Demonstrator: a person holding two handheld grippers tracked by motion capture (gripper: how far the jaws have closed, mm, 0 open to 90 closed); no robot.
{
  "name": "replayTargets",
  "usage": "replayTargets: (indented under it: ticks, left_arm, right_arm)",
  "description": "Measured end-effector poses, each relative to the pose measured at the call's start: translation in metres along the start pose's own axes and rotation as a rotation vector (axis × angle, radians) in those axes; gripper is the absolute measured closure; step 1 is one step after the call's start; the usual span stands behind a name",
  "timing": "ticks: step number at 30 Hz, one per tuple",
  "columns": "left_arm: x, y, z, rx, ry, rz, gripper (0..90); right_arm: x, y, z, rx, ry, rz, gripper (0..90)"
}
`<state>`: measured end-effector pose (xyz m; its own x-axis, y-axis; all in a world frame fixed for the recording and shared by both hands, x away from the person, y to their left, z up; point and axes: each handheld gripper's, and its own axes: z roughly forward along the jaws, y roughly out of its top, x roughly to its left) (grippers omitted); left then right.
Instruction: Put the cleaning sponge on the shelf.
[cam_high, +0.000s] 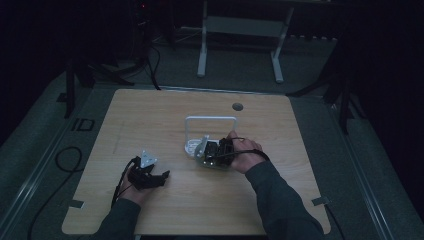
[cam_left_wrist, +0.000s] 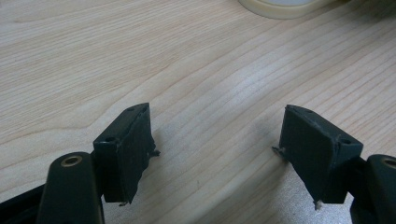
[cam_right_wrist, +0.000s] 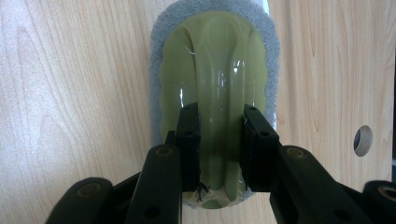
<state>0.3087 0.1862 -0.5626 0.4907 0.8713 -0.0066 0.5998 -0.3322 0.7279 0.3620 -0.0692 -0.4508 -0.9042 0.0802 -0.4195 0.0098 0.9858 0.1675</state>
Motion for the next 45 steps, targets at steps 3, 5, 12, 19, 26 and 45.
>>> replayTargets:
  ticks: [3,5,12,19,26,45]
  left_arm:
    - [0.0,0.0,0.0,0.0,0.0,0.0,25.8]
    - [0.0,0.0,0.0,0.0,0.0,0.0,25.8]
    - [0.0,0.0,0.0,0.0,0.0,0.001,25.8]
    - [0.0,0.0,0.0,0.0,0.0,0.001,25.8]
    - [0.0,0.0,0.0,0.001,0.0,0.001,25.8]
    - [0.0,0.0,0.0,0.0,0.0,0.001,25.8]
  right_arm:
    - [0.0,0.0,0.001,0.0,-0.006,-0.003,71.6]
    - [-0.001,-0.001,0.002,-0.005,-0.008,-0.002,71.6]
    - [-0.002,-0.001,0.004,-0.008,-0.009,0.0,71.7]
    - [-0.006,-0.003,0.008,-0.021,-0.009,0.006,71.7]
    - [-0.008,-0.004,0.009,-0.026,-0.008,0.007,71.7]
    - [-0.011,0.004,0.006,-0.028,-0.04,-0.02,71.7]
